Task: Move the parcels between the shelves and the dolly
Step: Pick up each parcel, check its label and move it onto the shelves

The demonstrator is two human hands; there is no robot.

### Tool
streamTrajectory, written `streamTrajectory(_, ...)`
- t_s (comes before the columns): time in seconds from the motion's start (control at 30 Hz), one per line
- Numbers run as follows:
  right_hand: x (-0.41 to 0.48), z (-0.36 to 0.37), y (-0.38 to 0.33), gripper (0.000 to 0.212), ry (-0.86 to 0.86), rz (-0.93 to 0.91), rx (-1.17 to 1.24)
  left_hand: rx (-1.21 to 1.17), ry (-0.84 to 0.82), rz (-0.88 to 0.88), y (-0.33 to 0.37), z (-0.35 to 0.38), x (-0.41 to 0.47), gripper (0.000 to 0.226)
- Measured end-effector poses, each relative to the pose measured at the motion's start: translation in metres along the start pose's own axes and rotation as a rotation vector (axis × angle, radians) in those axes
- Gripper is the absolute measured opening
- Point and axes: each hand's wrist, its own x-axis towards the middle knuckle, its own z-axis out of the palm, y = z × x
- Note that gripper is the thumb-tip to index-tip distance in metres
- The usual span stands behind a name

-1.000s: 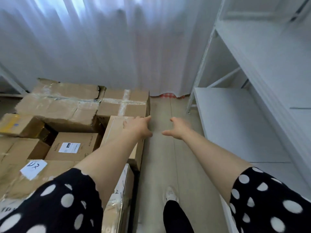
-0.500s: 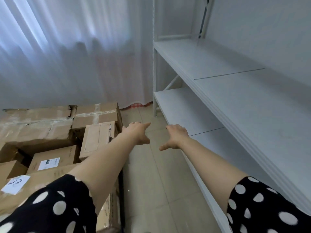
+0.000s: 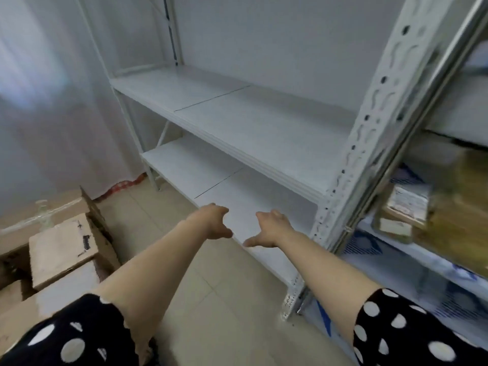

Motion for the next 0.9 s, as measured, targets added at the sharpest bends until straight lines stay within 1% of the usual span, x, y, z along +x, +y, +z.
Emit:
streamTrajectory(0.1, -0.072, 0.013, 0.050, 0.084, 0.062, 0.176, 0.025, 0.021, 0.005, 0.158, 0.055, 0.024, -0.030, 0.074)
streamTrajectory(0.17, -0.124, 0.024, 0.079, 0.081, 0.097, 0.279, 0.049, 0.050, -0.006, 0.270, 0.092, 0.042, -0.055, 0.073)
streamTrajectory(0.33, -0.266, 0.050, 0.148, 0.078, 0.132, 0.521, 0.150, 0.115, -0.060, 0.538, 0.199, 0.082, -0.124, 0.066)
streamTrajectory(0.5, -0.404, 0.068, 0.216, 0.081, 0.219, 0.754, 0.253, 0.174, -0.102, 0.728, 0.310, 0.122, -0.203, 0.075)
streamTrajectory(0.57, -0.455, 0.072, 0.243, 0.083, 0.264, 0.819, 0.300, 0.201, -0.113, 0.806, 0.354, 0.139, -0.235, 0.076)
streamTrajectory(0.67, -0.530, 0.082, 0.286, 0.077, 0.343, 0.889, 0.338, 0.249, -0.114, 0.909, 0.425, 0.167, -0.287, 0.075)
streamTrajectory(0.73, -0.585, 0.096, 0.318, 0.078, 0.357, 0.937, 0.348, 0.261, -0.118, 0.973, 0.478, 0.191, -0.326, 0.075)
streamTrajectory(0.8, -0.643, 0.112, 0.353, 0.081, 0.367, 0.980, 0.360, 0.250, -0.137, 1.029, 0.532, 0.221, -0.367, 0.075)
streamTrajectory(0.9, -0.733, 0.137, 0.410, 0.076, 0.423, 1.044, 0.398, 0.280, -0.185, 1.111, 0.609, 0.276, -0.428, 0.072)
